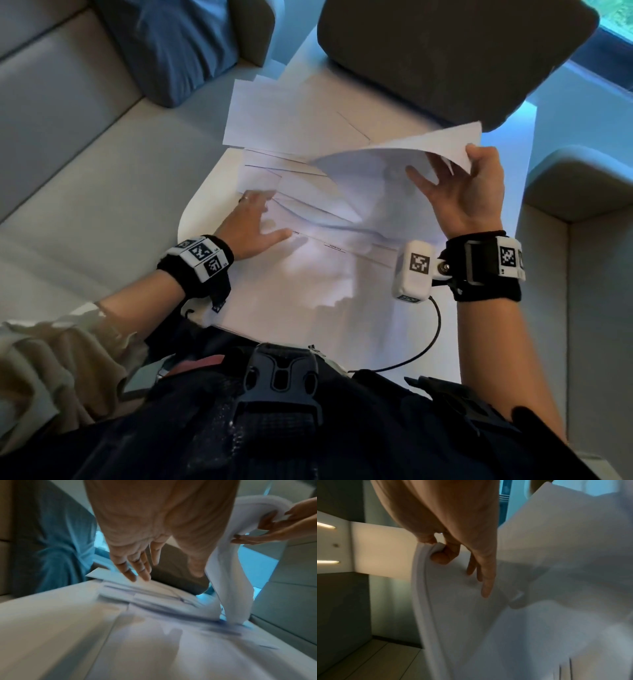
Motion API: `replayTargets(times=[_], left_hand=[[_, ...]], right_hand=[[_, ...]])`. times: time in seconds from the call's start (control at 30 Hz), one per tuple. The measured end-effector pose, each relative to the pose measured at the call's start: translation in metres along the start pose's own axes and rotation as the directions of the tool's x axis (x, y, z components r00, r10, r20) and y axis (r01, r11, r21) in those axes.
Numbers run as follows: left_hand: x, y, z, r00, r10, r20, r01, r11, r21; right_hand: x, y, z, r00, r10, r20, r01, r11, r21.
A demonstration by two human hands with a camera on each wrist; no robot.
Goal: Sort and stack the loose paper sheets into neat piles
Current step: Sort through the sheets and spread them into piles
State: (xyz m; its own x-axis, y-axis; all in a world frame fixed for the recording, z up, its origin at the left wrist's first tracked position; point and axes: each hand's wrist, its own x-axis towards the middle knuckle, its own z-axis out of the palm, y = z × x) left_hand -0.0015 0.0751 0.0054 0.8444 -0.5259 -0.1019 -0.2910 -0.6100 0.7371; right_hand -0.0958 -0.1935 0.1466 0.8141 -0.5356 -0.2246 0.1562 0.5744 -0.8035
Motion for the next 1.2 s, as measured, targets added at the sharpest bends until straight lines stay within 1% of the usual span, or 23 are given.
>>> replayTargets(times=[0.07,0.13,0.2,0.27,0.33,0.37,0.4,0.47,0.5,0.53,0.57,0.6,0.67,0.73,0.8,0.87,0.9,0.93,0.97,1.03,1.07,1.13,1.2], left_hand=[[0.002,0.02,-0.003,0.994,0.101,-0.053,-0.106,0.989,-0.102],[0.005,0.039,-0.007,0.978,0.176,-0.108,-0.196,0.957,-0.214],[0.005,0.055,-0.011,0.949,0.301,-0.093,-0.315,0.905,-0.287],[0.001,0.069,-0.009,0.912,0.404,-0.063,-0.402,0.855,-0.327],[-0.001,0.079,-0.005,0.857,0.496,-0.139,-0.515,0.824,-0.234],[-0.001,0.084,-0.002,0.822,0.543,-0.171,-0.568,0.803,-0.18],[0.0,0.087,0.0,0.786,0.596,-0.166,-0.617,0.772,-0.153],[0.002,0.093,0.003,0.723,0.685,-0.095,-0.69,0.705,-0.164],[0.003,0.094,0.004,0.681,0.73,-0.056,-0.727,0.666,-0.166],[0.002,0.095,0.005,0.639,0.769,-0.018,-0.76,0.628,-0.165],[0.001,0.096,0.006,0.609,0.793,0.014,-0.781,0.602,-0.164],[0.0,0.095,0.006,0.592,0.805,0.036,-0.79,0.589,-0.167],[-0.001,0.091,0.006,0.598,0.799,0.059,-0.78,0.598,-0.186],[0.001,0.082,0.006,0.595,0.8,0.079,-0.781,0.599,-0.175],[0.006,0.066,0.006,0.599,0.791,0.123,-0.785,0.611,-0.105],[0.011,0.047,0.002,0.625,0.762,0.168,-0.771,0.636,-0.014],[0.013,0.036,-0.001,0.655,0.732,0.188,-0.748,0.664,0.022],[0.015,0.026,-0.005,0.698,0.686,0.207,-0.706,0.707,0.041],[0.016,0.016,-0.008,0.752,0.619,0.226,-0.643,0.764,0.048],[0.016,0.0,-0.014,0.862,0.432,0.266,-0.467,0.88,0.084],[0.016,-0.006,-0.015,0.896,0.342,0.283,-0.386,0.915,0.116],[0.017,-0.019,-0.016,0.929,0.221,0.296,-0.276,0.948,0.16],[0.021,-0.032,-0.014,0.945,0.144,0.293,-0.203,0.962,0.181]], right_hand=[[-0.007,-0.003,0.005,0.999,0.005,0.051,-0.002,0.999,-0.043],[-0.013,-0.003,0.011,0.995,0.034,0.093,-0.024,0.994,-0.106],[-0.019,0.0,0.018,0.993,0.058,0.105,-0.044,0.99,-0.135],[-0.024,0.005,0.023,0.992,0.077,0.1,-0.066,0.992,-0.11],[-0.029,0.01,0.028,0.987,0.111,0.118,-0.096,0.988,-0.123],[-0.032,0.013,0.03,0.98,0.144,0.136,-0.118,0.976,-0.185],[-0.035,0.016,0.032,0.972,0.181,0.146,-0.136,0.952,-0.276],[-0.042,0.024,0.039,0.962,0.239,0.134,-0.154,0.875,-0.459],[-0.043,0.027,0.04,0.966,0.236,0.108,-0.144,0.833,-0.534],[-0.043,0.03,0.041,0.977,0.204,0.068,-0.128,0.804,-0.58],[-0.042,0.032,0.039,0.986,0.167,0.018,-0.124,0.794,-0.596],[-0.04,0.032,0.035,0.989,0.143,-0.028,-0.132,0.798,-0.588],[-0.039,0.03,0.023,0.991,0.114,-0.066,-0.132,0.825,-0.549],[-0.041,0.028,0.007,0.994,0.094,-0.06,-0.112,0.86,-0.498],[-0.046,0.029,-0.011,0.995,0.091,-0.05,-0.104,0.897,-0.431],[-0.049,0.033,-0.034,0.989,0.094,-0.113,-0.131,0.91,-0.393],[-0.051,0.036,-0.047,0.982,0.098,-0.16,-0.154,0.906,-0.394],[-0.053,0.04,-0.06,0.974,0.109,-0.199,-0.183,0.896,-0.404],[-0.056,0.046,-0.073,0.965,0.13,-0.229,-0.218,0.881,-0.42],[-0.064,0.061,-0.096,0.941,0.191,-0.28,-0.305,0.836,-0.457],[-0.069,0.069,-0.106,0.926,0.224,-0.304,-0.351,0.807,-0.474],[-0.078,0.085,-0.123,0.891,0.304,-0.338,-0.442,0.748,-0.495],[-0.086,0.101,-0.134,0.861,0.359,-0.36,-0.503,0.703,-0.502]])
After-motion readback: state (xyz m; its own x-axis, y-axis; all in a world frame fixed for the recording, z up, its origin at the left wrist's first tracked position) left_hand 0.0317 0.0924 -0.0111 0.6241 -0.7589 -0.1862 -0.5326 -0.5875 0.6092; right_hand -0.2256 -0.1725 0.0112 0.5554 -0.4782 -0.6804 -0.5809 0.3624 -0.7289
